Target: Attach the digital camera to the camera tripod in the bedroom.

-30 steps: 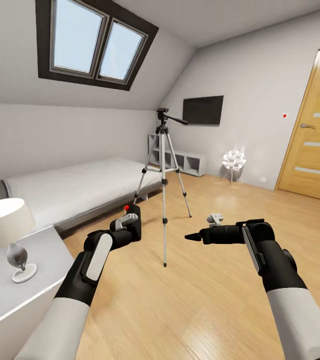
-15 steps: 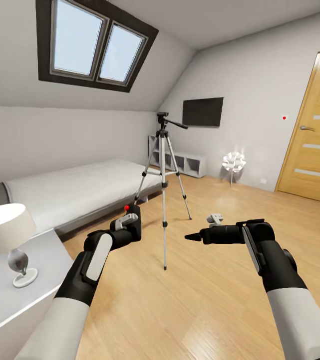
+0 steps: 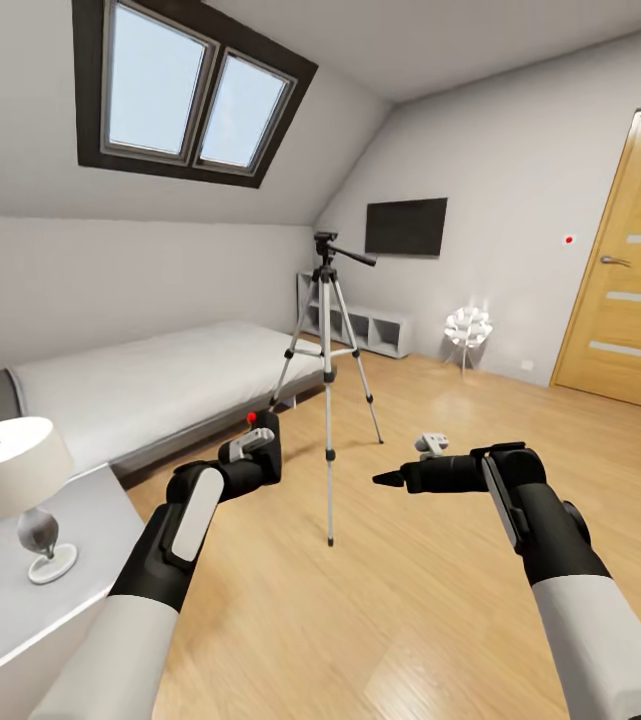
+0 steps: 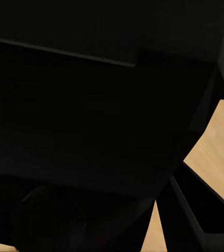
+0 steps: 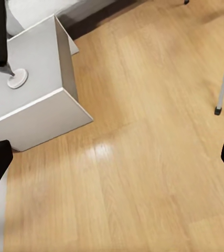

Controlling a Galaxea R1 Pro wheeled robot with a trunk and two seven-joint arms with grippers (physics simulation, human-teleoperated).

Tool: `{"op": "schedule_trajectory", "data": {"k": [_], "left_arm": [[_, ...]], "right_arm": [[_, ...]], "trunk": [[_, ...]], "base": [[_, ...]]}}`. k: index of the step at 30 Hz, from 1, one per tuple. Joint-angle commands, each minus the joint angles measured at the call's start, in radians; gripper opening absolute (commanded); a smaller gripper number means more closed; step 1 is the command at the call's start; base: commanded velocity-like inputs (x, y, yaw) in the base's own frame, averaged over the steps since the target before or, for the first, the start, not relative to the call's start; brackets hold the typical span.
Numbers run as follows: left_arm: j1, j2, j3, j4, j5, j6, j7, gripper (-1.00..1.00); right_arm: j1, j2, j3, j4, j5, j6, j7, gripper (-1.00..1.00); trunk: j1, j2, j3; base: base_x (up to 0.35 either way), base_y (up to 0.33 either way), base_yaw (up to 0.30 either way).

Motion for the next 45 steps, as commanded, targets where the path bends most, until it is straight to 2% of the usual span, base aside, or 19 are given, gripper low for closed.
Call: {"op": "schedule_trajectory", "data": {"k": [1, 45], "left_arm": [[-0.001, 0.0, 0.001, -0.001, 0.01, 0.003, 0.006, -1.0], [-0.001, 0.0, 0.004, 0.001, 0.01, 0.005, 0.006, -1.0]], "right_arm": [[-0.001, 0.0, -0.001, -0.001, 0.011, 0.0, 0.01, 1.0], [-0.001, -0.001, -0.001, -0.014, 0.01, -0.007, 0.013, 1.0]], "trunk": [[-0.004, 0.007, 0.002], [-0.173, 0.315, 0.14]], "base": [[0.0, 0.0, 0.0], [0.0, 0.0, 0.0]]}}
